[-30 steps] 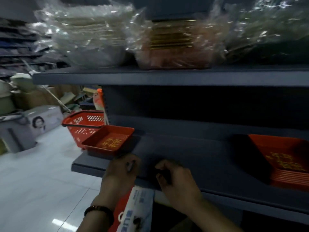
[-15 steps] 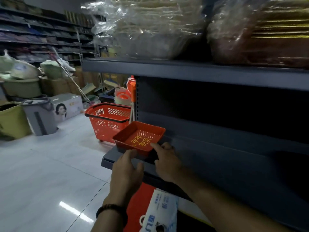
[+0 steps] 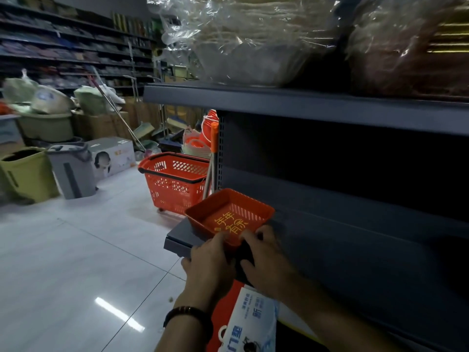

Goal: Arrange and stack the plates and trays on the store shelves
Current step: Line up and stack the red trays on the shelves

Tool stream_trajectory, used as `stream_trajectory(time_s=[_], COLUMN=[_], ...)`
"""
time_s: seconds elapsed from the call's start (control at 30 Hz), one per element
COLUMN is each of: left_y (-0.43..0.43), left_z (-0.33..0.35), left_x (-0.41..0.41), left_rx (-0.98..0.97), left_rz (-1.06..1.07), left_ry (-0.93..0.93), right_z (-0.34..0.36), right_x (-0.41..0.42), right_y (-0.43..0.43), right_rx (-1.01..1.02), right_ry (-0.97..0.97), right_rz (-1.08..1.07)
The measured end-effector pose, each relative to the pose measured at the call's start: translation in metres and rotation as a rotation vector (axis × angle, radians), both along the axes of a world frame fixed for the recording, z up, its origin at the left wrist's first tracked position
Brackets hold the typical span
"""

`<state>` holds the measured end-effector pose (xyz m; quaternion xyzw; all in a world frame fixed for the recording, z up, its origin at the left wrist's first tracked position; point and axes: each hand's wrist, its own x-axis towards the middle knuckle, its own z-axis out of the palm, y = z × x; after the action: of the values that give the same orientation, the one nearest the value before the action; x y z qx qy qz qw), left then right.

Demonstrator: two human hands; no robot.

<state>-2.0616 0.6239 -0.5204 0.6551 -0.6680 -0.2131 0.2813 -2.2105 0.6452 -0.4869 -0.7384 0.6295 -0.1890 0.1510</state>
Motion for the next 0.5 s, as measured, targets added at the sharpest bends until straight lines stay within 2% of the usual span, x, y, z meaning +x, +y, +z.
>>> stream_trajectory(time_s=[0.17,0.27,0.4,0.5], left_y=[0.016,0.022,0.024,0.027], left_z=[0.01,0.016,0.023,0.028], left_x=[0.001,-0.005,-0.008,-0.008], left_rx=[-0.027,-0.001,-0.007,-0.011], left_rz=[-0.087,-0.111,-0.094,-0.094], left_ry=[-0.021,-0.045,-0.033,-0.037], right_z=[0.009,0.013,0.011,0.005], right_x=[-0.024,-0.054,-0.099,-0.122], right_y=[0.03,0.031,0.032,0.035], right_rx=[-0.016,-0.097,-0.072,-0.055], right_ry=[0.077,0.224,0.349,0.313], right_rz=[0.013,-0.079,-0.242,-0.279])
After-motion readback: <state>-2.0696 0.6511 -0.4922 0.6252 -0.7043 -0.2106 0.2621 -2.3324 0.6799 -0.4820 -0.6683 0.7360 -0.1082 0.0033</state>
